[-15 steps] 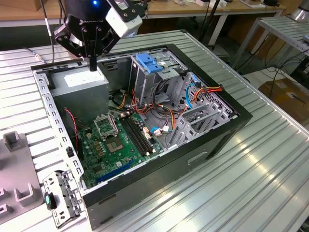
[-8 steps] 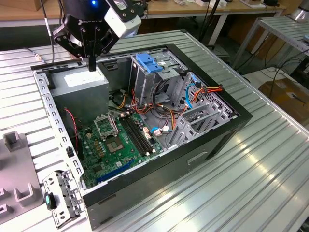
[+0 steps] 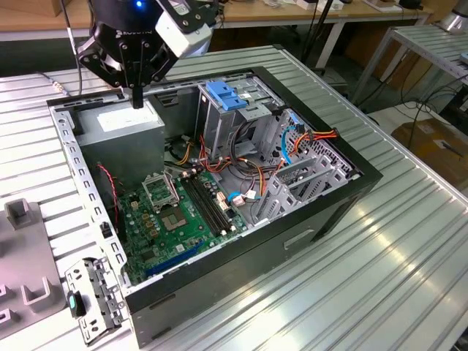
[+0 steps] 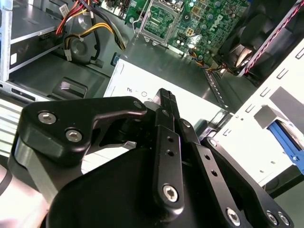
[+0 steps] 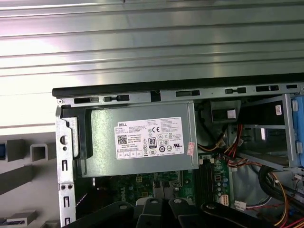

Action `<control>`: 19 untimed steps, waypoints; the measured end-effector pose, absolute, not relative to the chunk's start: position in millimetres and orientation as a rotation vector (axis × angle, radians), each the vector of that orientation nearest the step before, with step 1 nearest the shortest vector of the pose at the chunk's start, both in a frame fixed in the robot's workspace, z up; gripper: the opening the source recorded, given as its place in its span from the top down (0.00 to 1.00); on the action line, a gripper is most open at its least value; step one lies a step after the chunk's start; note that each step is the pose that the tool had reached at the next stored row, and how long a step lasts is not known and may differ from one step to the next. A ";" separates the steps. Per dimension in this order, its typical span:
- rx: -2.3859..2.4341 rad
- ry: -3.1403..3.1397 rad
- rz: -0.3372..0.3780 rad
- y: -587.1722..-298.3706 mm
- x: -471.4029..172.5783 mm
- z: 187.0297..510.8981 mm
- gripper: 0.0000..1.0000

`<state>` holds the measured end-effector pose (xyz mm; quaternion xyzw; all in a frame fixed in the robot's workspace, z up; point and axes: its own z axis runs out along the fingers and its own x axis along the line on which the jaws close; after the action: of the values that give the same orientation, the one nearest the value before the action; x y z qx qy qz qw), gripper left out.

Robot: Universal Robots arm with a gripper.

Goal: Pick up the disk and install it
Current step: 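Reach for the disk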

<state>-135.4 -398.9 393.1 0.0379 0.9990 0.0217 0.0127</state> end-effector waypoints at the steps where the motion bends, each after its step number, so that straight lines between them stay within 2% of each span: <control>1: 0.118 3.113 0.068 -398.9 -135.7 393.1 0.89; 19: 0.118 3.117 0.067 -398.9 -142.0 392.6 0.89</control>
<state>-142.0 -398.9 392.6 0.0379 0.9990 0.0216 0.0109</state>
